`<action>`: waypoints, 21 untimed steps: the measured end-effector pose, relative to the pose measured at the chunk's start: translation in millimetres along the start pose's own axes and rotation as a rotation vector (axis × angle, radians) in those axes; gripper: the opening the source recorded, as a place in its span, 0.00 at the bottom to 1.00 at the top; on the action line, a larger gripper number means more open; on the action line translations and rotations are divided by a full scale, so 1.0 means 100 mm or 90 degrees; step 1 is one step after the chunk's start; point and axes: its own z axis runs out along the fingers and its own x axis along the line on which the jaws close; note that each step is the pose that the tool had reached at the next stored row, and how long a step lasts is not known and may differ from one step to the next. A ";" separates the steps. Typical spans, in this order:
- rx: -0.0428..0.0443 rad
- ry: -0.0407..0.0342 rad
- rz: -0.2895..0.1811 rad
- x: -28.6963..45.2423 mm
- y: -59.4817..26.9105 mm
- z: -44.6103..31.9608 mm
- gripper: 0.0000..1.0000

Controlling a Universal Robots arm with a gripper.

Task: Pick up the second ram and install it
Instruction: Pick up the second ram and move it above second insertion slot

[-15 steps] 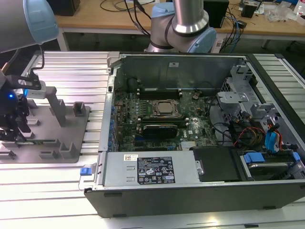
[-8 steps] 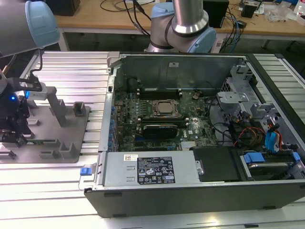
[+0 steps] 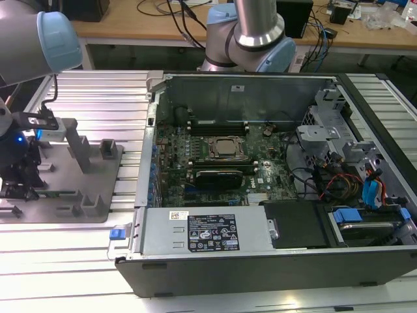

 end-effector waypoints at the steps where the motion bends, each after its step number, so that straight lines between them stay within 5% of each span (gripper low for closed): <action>1: -0.0001 0.0006 0.000 0.000 0.000 0.000 0.34; 5: 0.0000 0.0006 -0.001 0.000 0.000 0.000 0.34; 7: 0.0000 0.0006 -0.001 0.000 0.000 0.000 0.25; 19: 0.0000 0.0006 -0.001 -0.001 0.001 -0.022 0.24; 21: 0.0000 0.0006 -0.001 -0.001 0.001 -0.023 0.16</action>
